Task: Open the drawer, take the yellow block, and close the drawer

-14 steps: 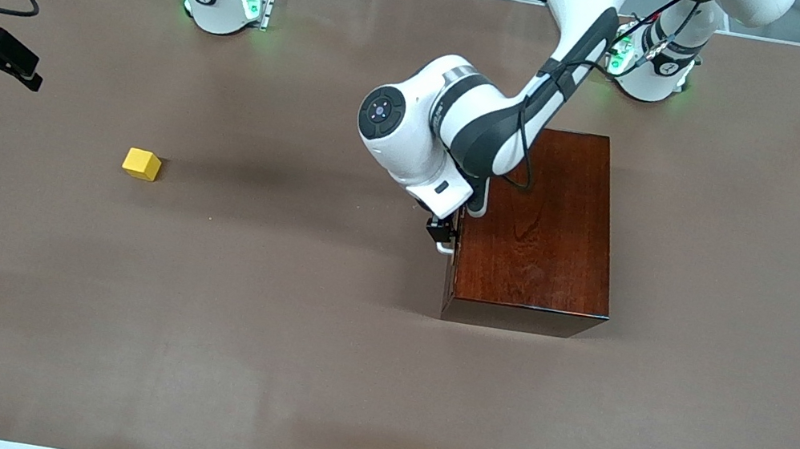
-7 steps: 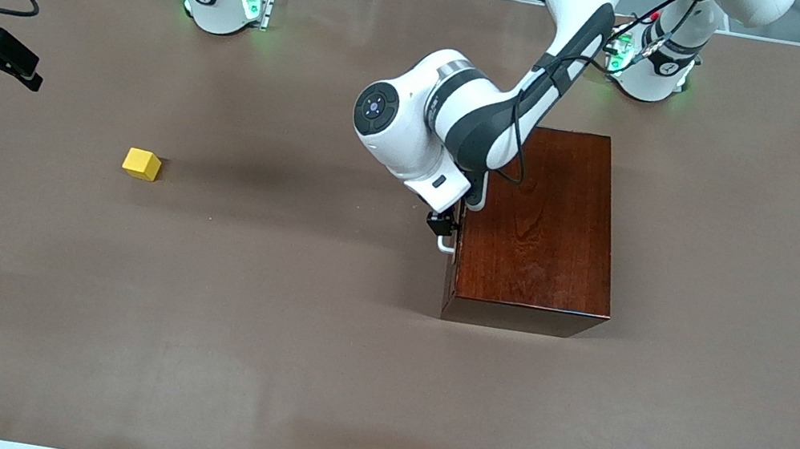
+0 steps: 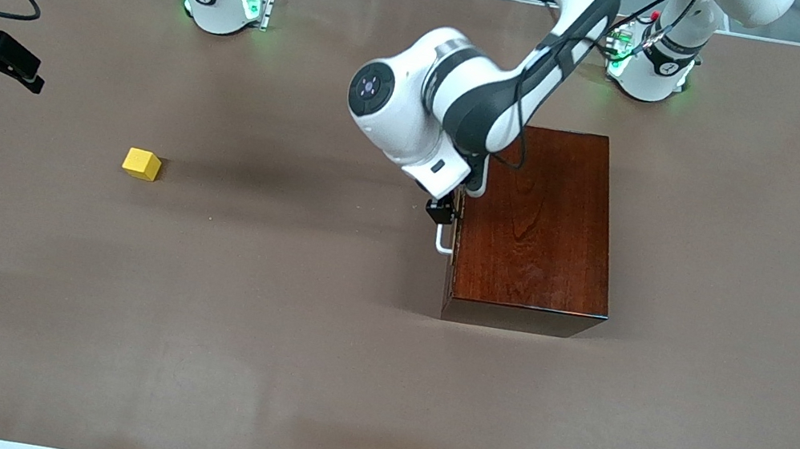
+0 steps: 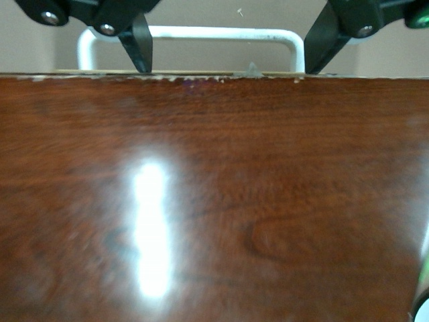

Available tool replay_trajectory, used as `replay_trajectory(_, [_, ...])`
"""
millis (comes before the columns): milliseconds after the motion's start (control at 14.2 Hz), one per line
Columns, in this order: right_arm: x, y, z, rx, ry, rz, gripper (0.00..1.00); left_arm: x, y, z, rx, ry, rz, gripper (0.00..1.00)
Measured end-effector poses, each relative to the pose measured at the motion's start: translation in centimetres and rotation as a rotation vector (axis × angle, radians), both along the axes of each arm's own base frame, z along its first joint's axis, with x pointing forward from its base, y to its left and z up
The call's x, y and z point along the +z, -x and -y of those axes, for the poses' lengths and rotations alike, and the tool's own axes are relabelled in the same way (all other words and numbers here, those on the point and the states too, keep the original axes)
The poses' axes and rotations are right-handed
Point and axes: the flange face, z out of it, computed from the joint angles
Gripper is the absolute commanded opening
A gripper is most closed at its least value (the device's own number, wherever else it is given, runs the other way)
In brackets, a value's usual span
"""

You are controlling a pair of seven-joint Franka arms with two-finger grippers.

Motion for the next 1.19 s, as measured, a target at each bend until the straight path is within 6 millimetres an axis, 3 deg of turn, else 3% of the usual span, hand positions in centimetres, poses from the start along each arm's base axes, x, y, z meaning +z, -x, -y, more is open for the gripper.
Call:
replay_trajectory(140, [0.0, 0.0, 0.0, 0.000, 0.000, 0.000, 1.00, 3.7, -1.5, -2.1, -0.003, 0.020, 0.029, 1.00])
replay_trajectory(351, [0.0, 0.0, 0.0, 0.000, 0.000, 0.001, 1.00, 8.0, -5.3, -7.5, -0.012, 0.040, 0.045, 1.00])
replay_trajectory(632, [0.1, 0.0, 0.0, 0.000, 0.000, 0.004, 1.00, 9.9, -12.3, -18.3, -0.026, 0.075, 0.006, 1.00])
replay_trajectory(843, [0.1, -0.1, 0.0, 0.000, 0.000, 0.005, 1.00, 11.5, -16.1, -27.4, -0.101, 0.120, -0.037, 1.00])
replay_trajectory(983, [0.1, -0.1, 0.0, 0.000, 0.000, 0.005, 1.00, 13.0, -17.6, -33.2, -0.168, 0.158, -0.065, 1.00])
replay_trajectory(1194, [0.1, -0.1, 0.0, 0.000, 0.000, 0.005, 1.00, 16.0, -18.2, -40.8, -0.290, 0.237, -0.088, 1.00])
